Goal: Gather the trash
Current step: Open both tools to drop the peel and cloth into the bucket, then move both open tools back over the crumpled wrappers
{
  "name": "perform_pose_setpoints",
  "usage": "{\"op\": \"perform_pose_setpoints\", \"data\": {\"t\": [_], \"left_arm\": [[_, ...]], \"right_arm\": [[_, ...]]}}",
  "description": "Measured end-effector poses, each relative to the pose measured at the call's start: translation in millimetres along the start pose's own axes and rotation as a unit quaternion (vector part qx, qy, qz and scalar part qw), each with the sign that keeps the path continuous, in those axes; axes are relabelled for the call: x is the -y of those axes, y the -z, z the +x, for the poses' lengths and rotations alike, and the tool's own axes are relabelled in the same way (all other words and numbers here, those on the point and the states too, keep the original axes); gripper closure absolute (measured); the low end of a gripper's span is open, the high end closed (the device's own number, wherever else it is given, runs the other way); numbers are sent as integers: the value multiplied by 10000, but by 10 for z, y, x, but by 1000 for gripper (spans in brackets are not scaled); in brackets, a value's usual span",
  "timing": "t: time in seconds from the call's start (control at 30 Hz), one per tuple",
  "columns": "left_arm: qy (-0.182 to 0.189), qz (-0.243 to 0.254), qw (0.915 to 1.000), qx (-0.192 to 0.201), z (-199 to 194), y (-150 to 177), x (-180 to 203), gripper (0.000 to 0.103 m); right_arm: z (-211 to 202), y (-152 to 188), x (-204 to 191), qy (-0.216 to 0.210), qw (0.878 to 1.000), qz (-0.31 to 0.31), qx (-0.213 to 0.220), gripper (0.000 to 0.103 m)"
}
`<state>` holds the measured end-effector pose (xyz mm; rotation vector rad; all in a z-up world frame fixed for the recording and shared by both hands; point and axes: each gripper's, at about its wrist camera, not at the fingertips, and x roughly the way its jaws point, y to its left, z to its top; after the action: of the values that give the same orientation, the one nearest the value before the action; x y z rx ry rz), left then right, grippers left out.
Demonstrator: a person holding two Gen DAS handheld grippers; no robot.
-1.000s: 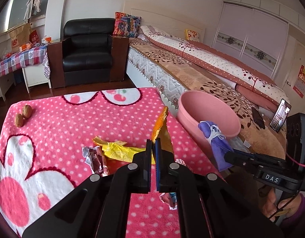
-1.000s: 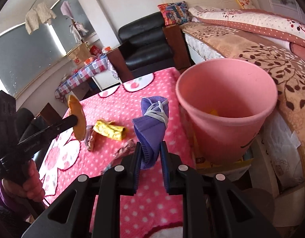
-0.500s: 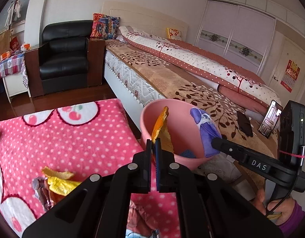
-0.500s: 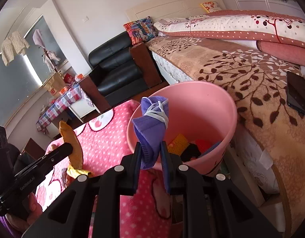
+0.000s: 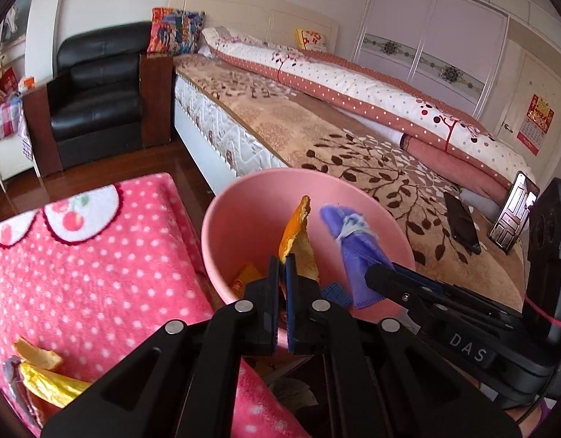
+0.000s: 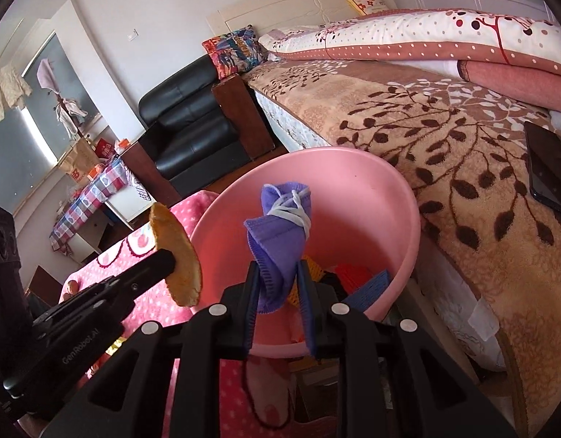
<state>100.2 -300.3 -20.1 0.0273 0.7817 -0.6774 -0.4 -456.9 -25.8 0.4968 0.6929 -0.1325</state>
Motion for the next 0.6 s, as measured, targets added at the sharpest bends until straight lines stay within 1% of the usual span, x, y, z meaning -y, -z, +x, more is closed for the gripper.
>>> {"op": "perform_pose_setpoints", "data": {"t": [0.03,0.07,0.1,0.2,0.23,0.4,0.53,0.6], "left_arm": [[3,-62,10000,-66,36,-5,-12,100],[-1,-109,9999,-121,58,-7,-23,99],[25,-177,9997,-158,71,-11,-41,95],[129,-286,9995,-105,21,-16,-76,78],[174,-291,9994,-55,-8,-23,-78,74],[183,-282,9994,88,-184,-50,-91,73],[-49,-73,9993,374,-431,-27,-96,73],[-97,-48,9991,411,-536,-5,-123,73]], "right_arm": [[10,-3,6,43,10000,-24,8,72],[12,-5,12,86,10000,-36,27,64],[-9,4,9,103,9999,-36,53,61],[-49,12,24,106,9999,-35,96,59],[-64,16,23,110,9999,-31,111,59],[-200,69,-33,-2,9998,-62,177,59],[-346,149,-161,-225,9994,-177,201,59],[-409,205,-256,-354,9989,-263,167,59]]}}
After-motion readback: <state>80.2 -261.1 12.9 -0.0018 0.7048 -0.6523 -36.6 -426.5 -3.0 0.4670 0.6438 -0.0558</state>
